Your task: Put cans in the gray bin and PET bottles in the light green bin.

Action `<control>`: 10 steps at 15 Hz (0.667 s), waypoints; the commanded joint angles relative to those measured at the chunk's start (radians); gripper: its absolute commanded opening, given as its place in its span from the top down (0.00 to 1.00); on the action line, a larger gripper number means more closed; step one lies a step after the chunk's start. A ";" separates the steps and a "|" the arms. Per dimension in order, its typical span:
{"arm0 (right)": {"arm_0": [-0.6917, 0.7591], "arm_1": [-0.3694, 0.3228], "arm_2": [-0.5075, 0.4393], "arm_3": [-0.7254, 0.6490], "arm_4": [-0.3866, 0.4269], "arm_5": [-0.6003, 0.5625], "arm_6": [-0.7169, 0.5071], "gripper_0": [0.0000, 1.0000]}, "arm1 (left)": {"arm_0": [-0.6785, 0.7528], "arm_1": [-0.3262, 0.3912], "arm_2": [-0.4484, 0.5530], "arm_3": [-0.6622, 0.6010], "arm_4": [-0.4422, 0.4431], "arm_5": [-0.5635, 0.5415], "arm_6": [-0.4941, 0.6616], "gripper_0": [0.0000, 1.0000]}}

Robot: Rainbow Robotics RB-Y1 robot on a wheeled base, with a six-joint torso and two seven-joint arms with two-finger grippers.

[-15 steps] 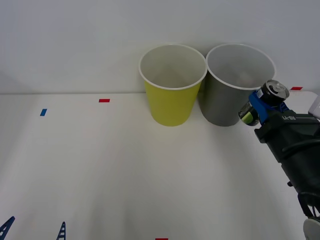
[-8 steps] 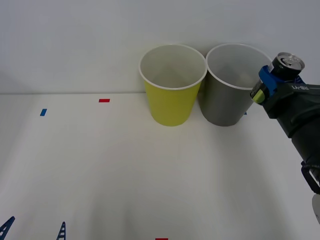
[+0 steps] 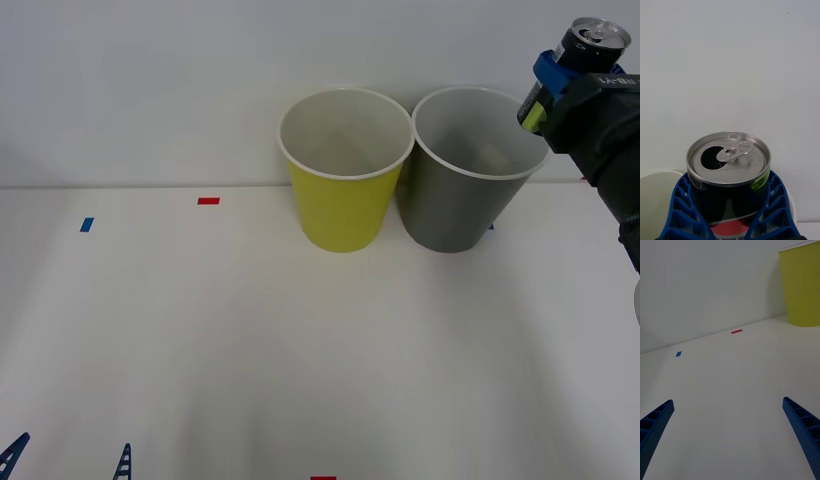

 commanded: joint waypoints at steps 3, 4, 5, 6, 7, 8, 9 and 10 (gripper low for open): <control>-0.174 0.016 -0.077 0.219 -0.159 0.000 0.203 1.00 | 0.000 0.000 0.000 0.000 0.000 0.000 0.000 0.00; -0.194 0.019 -0.084 0.248 -0.181 0.000 0.218 1.00 | 0.000 0.000 0.000 0.000 0.000 0.000 0.000 0.00; -0.213 0.019 -0.086 0.273 -0.187 0.000 0.218 1.00 | 0.000 0.000 0.000 0.000 0.000 0.000 0.000 0.00; -0.231 0.016 -0.086 0.303 -0.193 -0.001 0.220 1.00 | 0.000 0.000 0.000 0.000 0.000 0.000 0.000 0.00; -0.245 0.013 -0.086 0.326 -0.196 -0.001 0.221 1.00 | 0.000 0.000 0.000 0.000 0.000 0.000 0.000 0.00; -0.259 0.008 -0.086 0.351 -0.201 -0.003 0.223 1.00 | 0.000 0.000 0.000 0.000 0.000 0.000 0.000 0.00; -0.268 0.005 -0.086 0.379 -0.205 -0.020 0.224 1.00 | 0.000 0.000 0.000 0.000 0.000 0.000 0.000 0.00; -0.272 0.001 -0.084 0.397 -0.208 -0.027 0.223 1.00 | 0.000 0.000 0.000 0.000 0.000 0.000 0.000 0.00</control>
